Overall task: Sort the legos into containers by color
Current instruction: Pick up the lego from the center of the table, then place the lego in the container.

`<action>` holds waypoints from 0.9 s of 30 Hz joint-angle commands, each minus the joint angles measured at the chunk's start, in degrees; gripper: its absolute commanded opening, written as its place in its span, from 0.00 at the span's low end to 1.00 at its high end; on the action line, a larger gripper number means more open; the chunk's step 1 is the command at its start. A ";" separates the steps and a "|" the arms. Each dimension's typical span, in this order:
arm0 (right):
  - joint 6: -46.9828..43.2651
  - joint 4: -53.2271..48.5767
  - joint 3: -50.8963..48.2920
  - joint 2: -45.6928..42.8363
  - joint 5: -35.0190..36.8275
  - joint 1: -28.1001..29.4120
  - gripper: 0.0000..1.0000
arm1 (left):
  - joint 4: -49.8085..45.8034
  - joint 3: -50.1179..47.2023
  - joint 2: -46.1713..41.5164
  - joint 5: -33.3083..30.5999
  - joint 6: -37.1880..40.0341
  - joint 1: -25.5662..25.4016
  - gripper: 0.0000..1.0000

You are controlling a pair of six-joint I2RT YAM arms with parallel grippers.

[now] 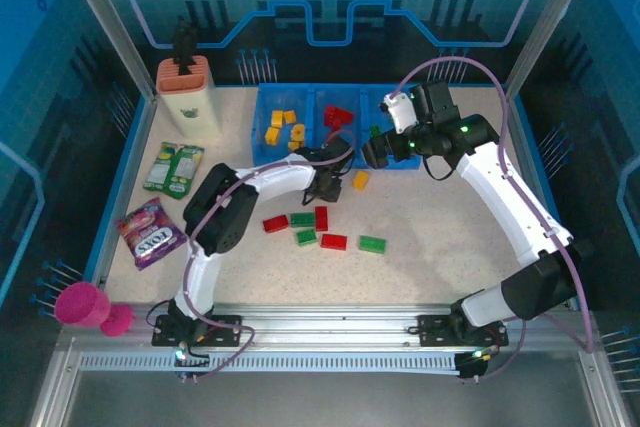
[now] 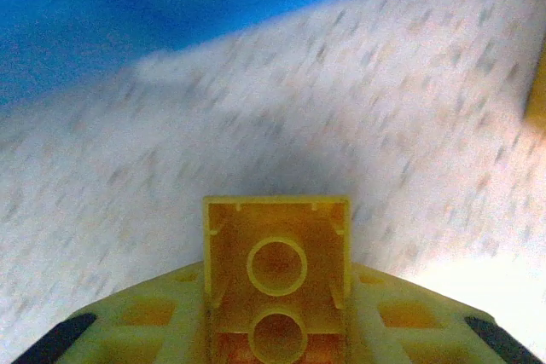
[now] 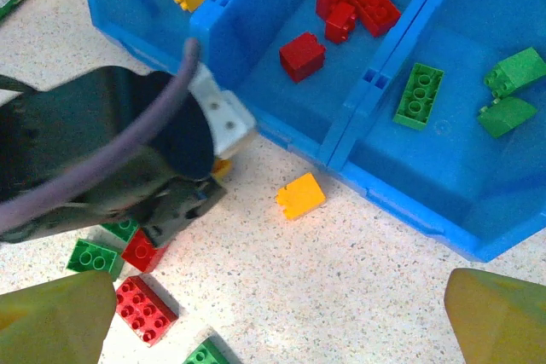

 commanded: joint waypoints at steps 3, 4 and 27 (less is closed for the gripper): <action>0.99 -0.53 1.41 0.84 -1.12 -0.93 1.00 | -4.48 -1.90 -12.94 -6.43 -0.50 0.75 0.23; 0.98 -0.53 1.39 0.93 -1.37 -0.92 1.00 | -4.17 -1.95 -14.36 -7.31 -0.23 1.16 0.23; 0.24 -0.97 2.10 -0.30 -0.22 -0.84 1.00 | 10.76 25.26 9.79 -10.48 9.90 18.50 0.22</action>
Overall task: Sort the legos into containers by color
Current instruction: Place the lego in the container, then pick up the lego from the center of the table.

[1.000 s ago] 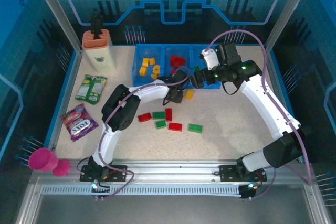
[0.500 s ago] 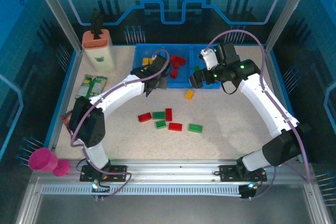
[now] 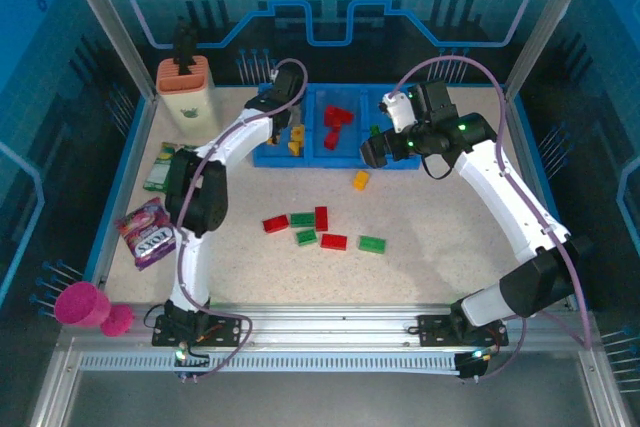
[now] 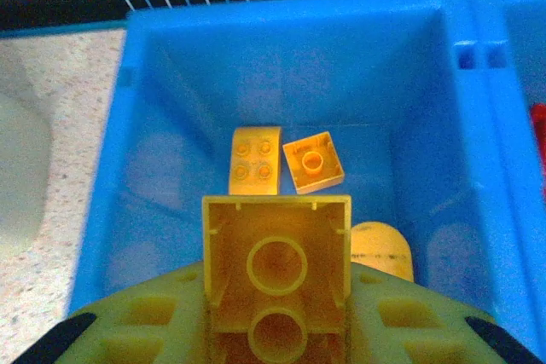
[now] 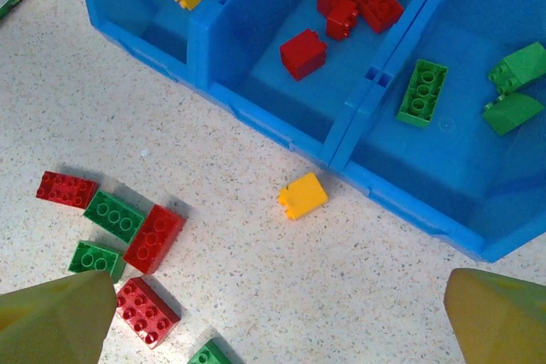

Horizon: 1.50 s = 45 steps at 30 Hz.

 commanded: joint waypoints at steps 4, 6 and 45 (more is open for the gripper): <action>-0.44 -0.89 1.77 -1.12 0.01 -0.84 1.00 | -0.14 12.22 10.58 0.95 0.38 1.85 0.22; -0.39 -0.93 2.01 -0.93 -0.05 -0.84 1.00 | -0.50 14.60 12.82 0.86 -0.36 2.36 0.22; -1.27 -2.08 3.41 0.36 -0.95 -0.58 1.00 | 5.79 -34.80 -27.38 10.45 -8.74 -19.52 0.61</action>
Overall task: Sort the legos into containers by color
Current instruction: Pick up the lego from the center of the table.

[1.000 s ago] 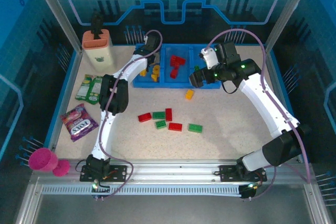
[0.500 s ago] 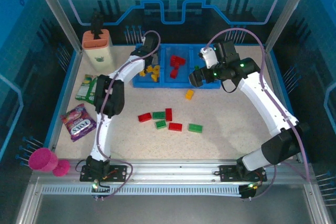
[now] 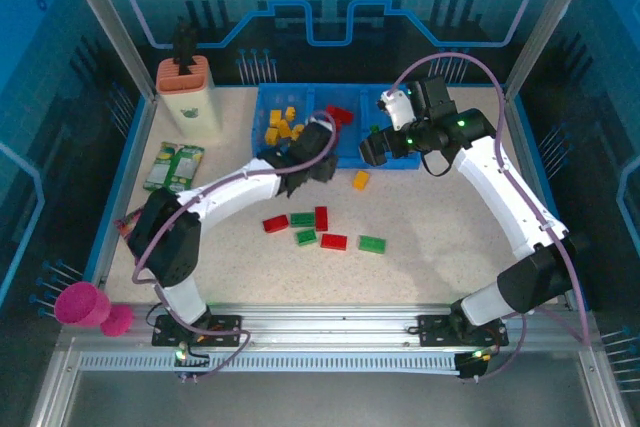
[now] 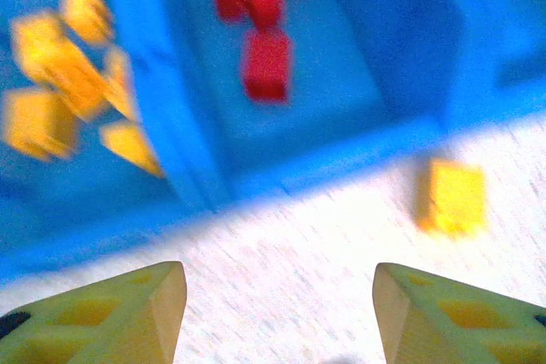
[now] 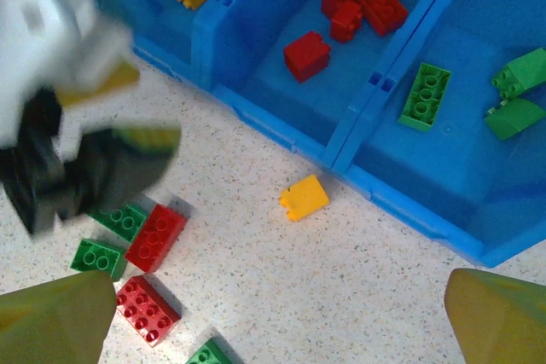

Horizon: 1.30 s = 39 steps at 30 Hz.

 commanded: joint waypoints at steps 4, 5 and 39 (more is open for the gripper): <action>0.19 -0.07 0.80 -0.44 -2.22 -0.56 1.00 | 2.73 -1.49 1.30 4.21 -8.22 -4.10 0.63; 0.26 -0.06 0.75 -0.52 -2.54 -0.58 1.00 | 3.21 -0.96 2.29 4.12 -8.83 -4.49 0.64; -0.41 0.03 0.39 -3.87 -0.54 -0.29 1.00 | -2.00 31.68 36.50 3.89 -7.73 -6.48 0.65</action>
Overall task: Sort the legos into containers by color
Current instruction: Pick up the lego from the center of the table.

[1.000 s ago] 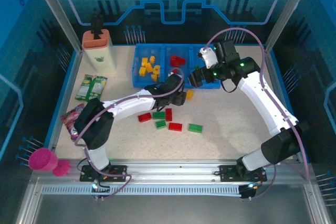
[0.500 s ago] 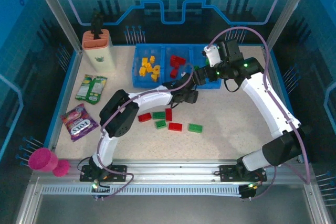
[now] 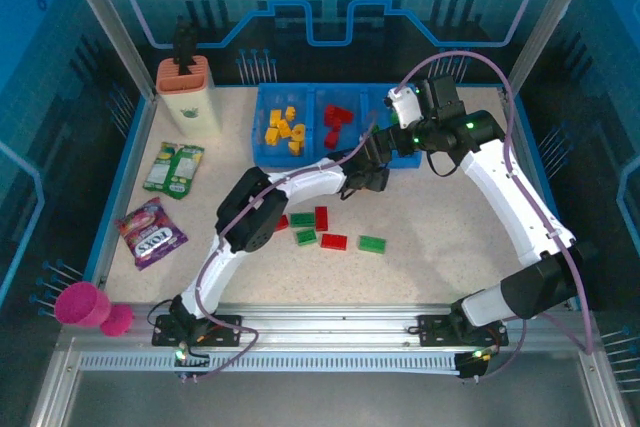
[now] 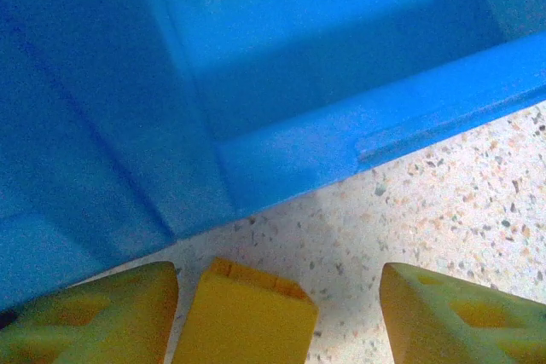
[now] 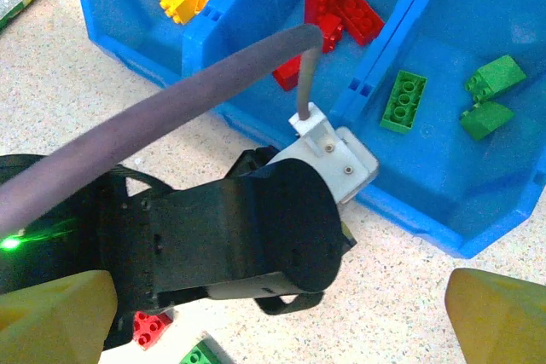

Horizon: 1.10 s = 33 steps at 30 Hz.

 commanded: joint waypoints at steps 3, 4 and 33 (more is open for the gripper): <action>-0.44 0.27 0.11 -1.77 -1.36 0.68 1.00 | -3.73 3.52 3.19 -1.45 1.37 -0.58 0.64; -0.36 0.35 0.08 -1.74 -1.37 0.74 1.00 | -3.83 3.53 3.44 -1.52 1.45 -0.50 0.63; -0.60 1.14 -1.42 -0.85 -0.62 0.56 1.00 | -6.22 -24.42 -31.22 -5.16 1.25 1.18 0.21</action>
